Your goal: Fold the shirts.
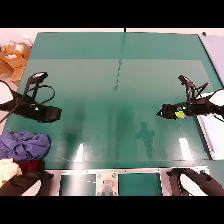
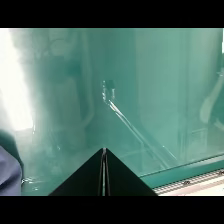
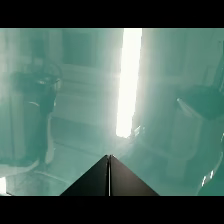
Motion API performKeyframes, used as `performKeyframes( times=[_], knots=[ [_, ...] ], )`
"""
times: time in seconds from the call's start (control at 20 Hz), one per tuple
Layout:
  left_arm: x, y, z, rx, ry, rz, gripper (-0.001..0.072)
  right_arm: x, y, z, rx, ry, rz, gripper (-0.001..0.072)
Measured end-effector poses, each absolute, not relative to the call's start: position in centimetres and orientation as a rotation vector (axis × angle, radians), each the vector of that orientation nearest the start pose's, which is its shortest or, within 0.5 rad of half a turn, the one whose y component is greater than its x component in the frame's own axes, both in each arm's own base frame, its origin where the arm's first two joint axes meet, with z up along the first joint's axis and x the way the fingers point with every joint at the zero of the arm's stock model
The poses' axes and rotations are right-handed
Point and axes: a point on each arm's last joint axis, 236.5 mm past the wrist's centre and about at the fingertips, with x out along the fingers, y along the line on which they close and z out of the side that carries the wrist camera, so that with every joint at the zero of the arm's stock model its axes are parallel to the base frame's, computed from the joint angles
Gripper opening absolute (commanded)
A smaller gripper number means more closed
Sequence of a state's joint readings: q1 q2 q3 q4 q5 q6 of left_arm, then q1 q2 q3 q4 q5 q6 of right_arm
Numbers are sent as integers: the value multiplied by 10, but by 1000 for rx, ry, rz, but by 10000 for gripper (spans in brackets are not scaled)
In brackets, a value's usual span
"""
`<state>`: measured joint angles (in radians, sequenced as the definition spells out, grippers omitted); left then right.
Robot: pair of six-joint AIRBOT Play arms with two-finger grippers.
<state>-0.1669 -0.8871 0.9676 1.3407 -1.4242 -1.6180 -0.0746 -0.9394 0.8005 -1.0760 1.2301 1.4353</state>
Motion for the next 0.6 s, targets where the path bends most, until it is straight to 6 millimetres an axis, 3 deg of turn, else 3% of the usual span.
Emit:
performKeyframes(
  times=[0.15, 0.2, 0.3, 0.45, 0.6],
  knots=[
    [251, -93, 57, -96, 1359, -268, 23, 280, 85, 17, 391, 1294, 303, 22],
    [252, -90, 56, -86, 1358, -260, 67, 280, 85, 17, 391, 1294, 303, 22],
    [253, -80, 54, -46, 1356, -226, 720, 280, 85, 17, 391, 1294, 303, 22],
    [256, -44, 44, 61, 1361, -99, 720, 280, 85, 17, 391, 1294, 303, 22],
    [245, -6, 18, 162, 1417, 36, 720, 280, 85, 17, 391, 1294, 303, 22]
  ],
)
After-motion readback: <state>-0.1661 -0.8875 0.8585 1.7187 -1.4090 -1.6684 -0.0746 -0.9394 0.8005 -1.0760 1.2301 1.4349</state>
